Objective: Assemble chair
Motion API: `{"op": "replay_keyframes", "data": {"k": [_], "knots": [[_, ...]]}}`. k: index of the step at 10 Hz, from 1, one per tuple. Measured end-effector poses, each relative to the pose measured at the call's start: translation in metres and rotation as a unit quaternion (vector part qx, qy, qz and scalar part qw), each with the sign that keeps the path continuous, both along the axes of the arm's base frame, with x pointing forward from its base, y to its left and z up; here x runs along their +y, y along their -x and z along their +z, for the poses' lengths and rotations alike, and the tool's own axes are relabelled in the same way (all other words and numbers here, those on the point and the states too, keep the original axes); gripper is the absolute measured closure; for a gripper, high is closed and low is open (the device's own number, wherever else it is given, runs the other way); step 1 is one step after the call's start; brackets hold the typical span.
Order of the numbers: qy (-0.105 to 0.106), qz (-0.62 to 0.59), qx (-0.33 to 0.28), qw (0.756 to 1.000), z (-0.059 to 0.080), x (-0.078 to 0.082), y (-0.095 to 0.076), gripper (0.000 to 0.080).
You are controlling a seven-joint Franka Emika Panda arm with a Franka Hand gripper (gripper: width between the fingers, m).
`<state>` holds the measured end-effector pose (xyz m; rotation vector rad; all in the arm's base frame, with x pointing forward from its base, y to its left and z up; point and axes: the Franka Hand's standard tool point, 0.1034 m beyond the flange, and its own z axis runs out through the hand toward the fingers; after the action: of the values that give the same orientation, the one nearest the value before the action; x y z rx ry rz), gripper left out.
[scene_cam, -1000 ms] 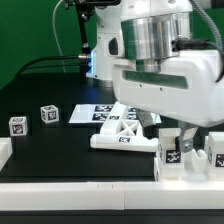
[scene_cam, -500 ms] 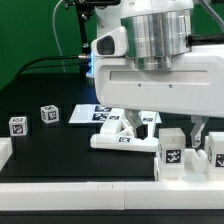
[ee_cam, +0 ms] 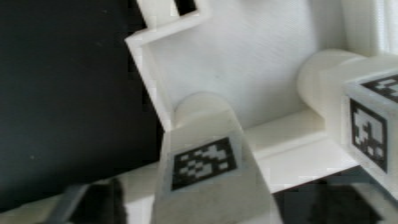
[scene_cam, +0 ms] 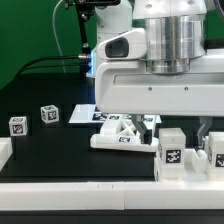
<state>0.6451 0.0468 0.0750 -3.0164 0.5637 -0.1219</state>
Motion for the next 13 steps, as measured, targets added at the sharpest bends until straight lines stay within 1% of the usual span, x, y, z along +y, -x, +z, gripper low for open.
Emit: {"op": "replay_keyframes", "data": {"k": [1,2,4,5,6,7,9,10,11,12,13], "knots": [[-0.004,-0.034,0.002,0.999,0.0,0.0002,0.0,0.0387],[-0.007,-0.077,0.004,0.997,0.0,0.0002,0.0,0.0517],[-0.015,-0.162,0.008,0.987,0.0002,0.0006,-0.0003,0.0516],[-0.021,-0.232,0.012,0.972,0.0001,0.0011,-0.0002,0.0516],[-0.026,-0.297,0.015,0.954,0.0,0.0017,-0.0001,0.0516],[-0.035,-0.37,0.015,0.928,-0.0001,0.0032,-0.0009,0.0516],[-0.065,-0.513,0.016,0.856,-0.0012,0.0072,-0.0022,0.0515],[-0.074,-0.546,0.019,0.835,-0.001,0.0063,-0.0026,0.0515],[-0.075,-0.552,0.02,0.831,-0.0011,0.007,-0.0026,0.0463],[-0.075,-0.544,0.02,0.836,-0.0012,0.0074,-0.0026,0.0463],[-0.069,-0.517,0.02,0.853,-0.0012,0.0082,-0.0018,0.0327]]}}
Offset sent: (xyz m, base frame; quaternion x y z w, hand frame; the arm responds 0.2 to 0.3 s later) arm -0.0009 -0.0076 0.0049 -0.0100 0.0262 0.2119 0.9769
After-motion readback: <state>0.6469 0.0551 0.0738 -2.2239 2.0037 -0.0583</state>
